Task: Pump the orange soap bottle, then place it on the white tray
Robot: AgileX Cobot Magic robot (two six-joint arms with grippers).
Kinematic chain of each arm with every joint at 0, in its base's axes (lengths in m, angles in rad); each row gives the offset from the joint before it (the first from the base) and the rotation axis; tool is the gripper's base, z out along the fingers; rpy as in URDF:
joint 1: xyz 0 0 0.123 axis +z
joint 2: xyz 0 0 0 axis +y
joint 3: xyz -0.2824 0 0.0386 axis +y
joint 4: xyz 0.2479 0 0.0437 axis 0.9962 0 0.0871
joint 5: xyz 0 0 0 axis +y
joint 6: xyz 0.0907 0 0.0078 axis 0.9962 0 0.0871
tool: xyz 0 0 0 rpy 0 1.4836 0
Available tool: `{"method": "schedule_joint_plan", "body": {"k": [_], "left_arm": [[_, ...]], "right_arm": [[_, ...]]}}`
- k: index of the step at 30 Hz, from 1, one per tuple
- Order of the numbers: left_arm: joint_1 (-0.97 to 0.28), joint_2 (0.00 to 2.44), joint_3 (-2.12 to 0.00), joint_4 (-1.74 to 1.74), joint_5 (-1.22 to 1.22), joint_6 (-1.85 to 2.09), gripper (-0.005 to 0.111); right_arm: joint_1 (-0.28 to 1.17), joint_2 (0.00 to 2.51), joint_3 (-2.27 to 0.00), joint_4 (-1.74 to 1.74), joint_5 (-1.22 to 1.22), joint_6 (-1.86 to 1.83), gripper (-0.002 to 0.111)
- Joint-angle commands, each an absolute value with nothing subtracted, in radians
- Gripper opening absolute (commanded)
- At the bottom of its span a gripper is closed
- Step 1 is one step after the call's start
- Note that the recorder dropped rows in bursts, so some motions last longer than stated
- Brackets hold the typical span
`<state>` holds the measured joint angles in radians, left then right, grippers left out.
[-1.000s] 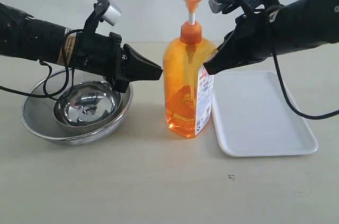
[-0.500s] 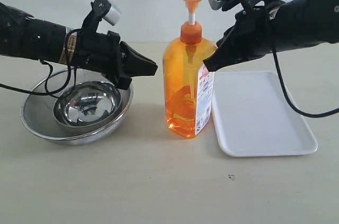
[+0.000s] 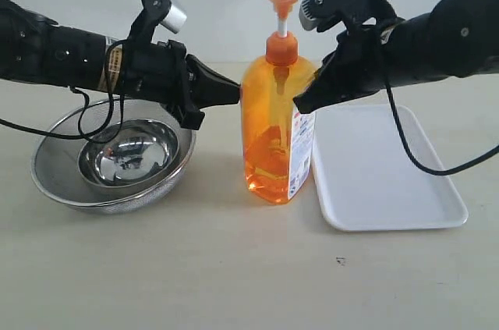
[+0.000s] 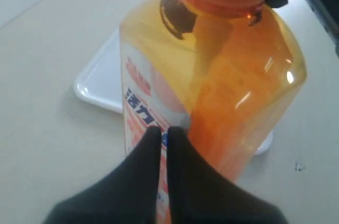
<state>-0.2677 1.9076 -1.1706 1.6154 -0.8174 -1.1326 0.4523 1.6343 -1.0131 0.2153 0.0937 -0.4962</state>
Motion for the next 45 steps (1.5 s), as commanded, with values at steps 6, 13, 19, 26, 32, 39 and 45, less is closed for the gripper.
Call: {"method": "schedule_joint_plan", "body": {"k": [6,13,19,26,32,39,45], "left_arm": [[-0.281,1.91,-1.176,1.674,-0.869,-1.207,0.005],[-0.281,1.908,-1.176,1.674,-0.929,-1.219,0.005],[-0.289,1.905,-1.176,1.672,-0.96,-1.238,0.005],[-0.283,1.818,-1.174,1.744,-0.866,-1.296,0.005],[-0.249,1.799,-1.174,1.744,-0.863,-1.298,0.005],[-0.183,1.799,-1.174,1.744,-0.813,-1.295,0.005],[-0.161,1.799,-1.174,1.744,-0.736,-1.267,0.005]], "right_arm": [[0.449,1.713,-1.132,0.21,0.141,-0.533,0.0],[0.449,1.755,-1.169,0.21,0.154,-0.552,0.0],[0.449,1.753,-1.169,0.22,0.23,-0.566,0.0],[0.449,1.693,-1.169,0.22,0.304,-0.55,0.0],[0.449,1.642,-1.169,0.113,0.424,-0.472,0.0],[0.449,1.638,-1.169,0.105,0.482,-0.469,0.0],[0.449,1.638,-1.169,0.093,0.505,-0.445,0.002]]}}
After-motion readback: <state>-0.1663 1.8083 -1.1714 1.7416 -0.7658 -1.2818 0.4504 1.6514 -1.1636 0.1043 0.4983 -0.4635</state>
